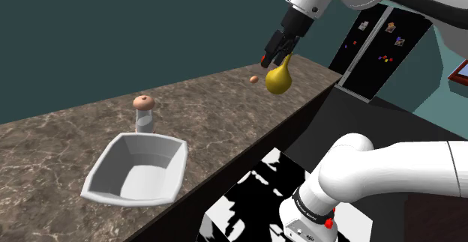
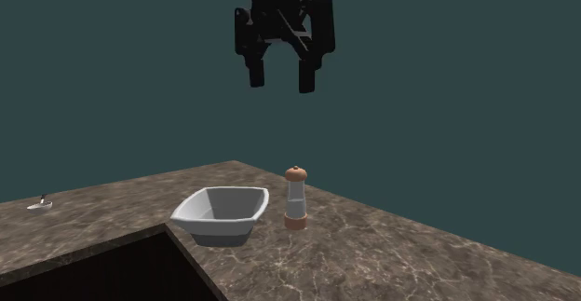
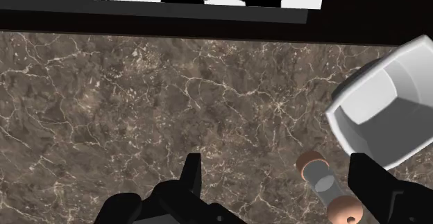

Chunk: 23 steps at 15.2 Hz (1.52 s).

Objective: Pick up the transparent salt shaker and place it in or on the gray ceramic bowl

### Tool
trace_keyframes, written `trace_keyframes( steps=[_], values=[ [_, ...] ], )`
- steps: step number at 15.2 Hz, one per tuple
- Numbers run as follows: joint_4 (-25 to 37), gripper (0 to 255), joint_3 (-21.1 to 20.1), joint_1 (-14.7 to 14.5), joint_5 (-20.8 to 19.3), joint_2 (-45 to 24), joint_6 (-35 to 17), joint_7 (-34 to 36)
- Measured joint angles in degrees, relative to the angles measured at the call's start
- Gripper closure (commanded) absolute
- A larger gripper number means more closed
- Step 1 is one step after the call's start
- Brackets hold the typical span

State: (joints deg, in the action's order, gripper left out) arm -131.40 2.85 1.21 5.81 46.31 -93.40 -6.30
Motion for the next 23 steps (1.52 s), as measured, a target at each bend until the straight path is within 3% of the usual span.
trace_keyframes(
  steps=[4,13,18,23],
  values=[
    [-1.4,0,-2.6,-0.4,0.8,-1.2,-3.2,2.4],
    [-2.5,0,-13.1,-1.2,1.8,-12.3,-18.3,12.5],
    [-0.4,0,-19.0,-0.7,-0.1,-20.6,-25.7,19.2],
    [3.3,0,-24.8,0.4,-4.7,-29.6,-31.4,27.4]
  ],
)
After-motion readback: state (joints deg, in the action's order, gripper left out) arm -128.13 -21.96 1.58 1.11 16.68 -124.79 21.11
